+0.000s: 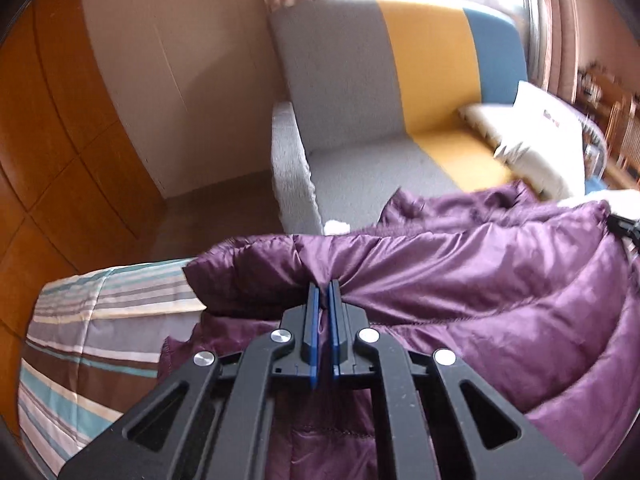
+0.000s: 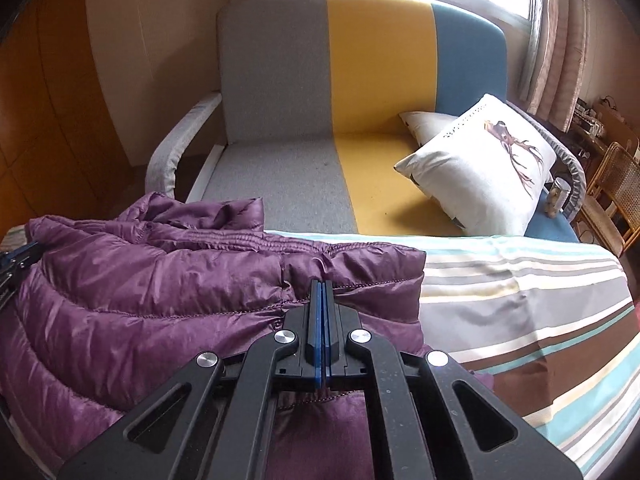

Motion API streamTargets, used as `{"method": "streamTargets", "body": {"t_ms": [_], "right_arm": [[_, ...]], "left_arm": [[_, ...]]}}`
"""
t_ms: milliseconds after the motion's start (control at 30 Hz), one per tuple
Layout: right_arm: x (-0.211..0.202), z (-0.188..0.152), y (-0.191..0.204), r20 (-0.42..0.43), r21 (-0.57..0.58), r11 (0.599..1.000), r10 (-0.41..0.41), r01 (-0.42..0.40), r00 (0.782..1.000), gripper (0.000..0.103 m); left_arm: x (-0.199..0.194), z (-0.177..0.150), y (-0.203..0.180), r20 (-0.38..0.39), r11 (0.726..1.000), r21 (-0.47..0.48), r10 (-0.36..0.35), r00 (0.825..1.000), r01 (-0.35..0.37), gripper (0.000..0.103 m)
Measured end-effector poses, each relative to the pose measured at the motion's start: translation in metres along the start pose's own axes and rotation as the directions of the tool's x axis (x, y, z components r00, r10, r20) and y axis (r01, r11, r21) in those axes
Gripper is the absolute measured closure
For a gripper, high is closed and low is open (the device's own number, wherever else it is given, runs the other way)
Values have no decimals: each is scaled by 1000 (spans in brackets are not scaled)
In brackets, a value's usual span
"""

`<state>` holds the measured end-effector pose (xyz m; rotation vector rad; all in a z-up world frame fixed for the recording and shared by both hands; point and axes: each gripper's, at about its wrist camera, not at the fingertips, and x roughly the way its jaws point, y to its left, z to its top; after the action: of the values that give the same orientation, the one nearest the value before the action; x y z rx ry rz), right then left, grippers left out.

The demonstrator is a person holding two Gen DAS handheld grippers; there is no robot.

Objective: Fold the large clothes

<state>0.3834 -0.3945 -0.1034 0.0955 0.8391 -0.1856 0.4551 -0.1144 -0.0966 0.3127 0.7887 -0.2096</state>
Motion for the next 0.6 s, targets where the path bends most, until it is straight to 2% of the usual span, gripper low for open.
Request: {"method": "streamTargets", "body": {"t_ms": [67, 133, 267, 367, 567, 600], "right_arm": [[18, -5, -1, -20, 12, 1000, 0, 1, 1000, 102], [35, -10, -1, -37, 22, 1000, -10, 11, 999, 102], [49, -19, 9, -8, -16, 999, -51, 50, 999, 102], [57, -19, 17, -5, -60, 993, -97, 97, 995, 102], [54, -22, 11, 9, -35, 996, -77, 77, 997, 102], [53, -22, 12, 10, -40, 996, -83, 83, 997, 102]], "left_arm": [[21, -4, -5, -42, 1000, 21, 14, 999, -13, 94], [32, -10, -6, -43, 1000, 16, 20, 999, -20, 86], [39, -26, -14, 7, 999, 26, 26, 1000, -26, 85], [41, -31, -12, 15, 1000, 7, 18, 1000, -19, 85], [39, -36, -4, 7, 1000, -21, -13, 1000, 13, 84], [37, -36, -3, 5, 1000, -22, -14, 1000, 14, 79]]}}
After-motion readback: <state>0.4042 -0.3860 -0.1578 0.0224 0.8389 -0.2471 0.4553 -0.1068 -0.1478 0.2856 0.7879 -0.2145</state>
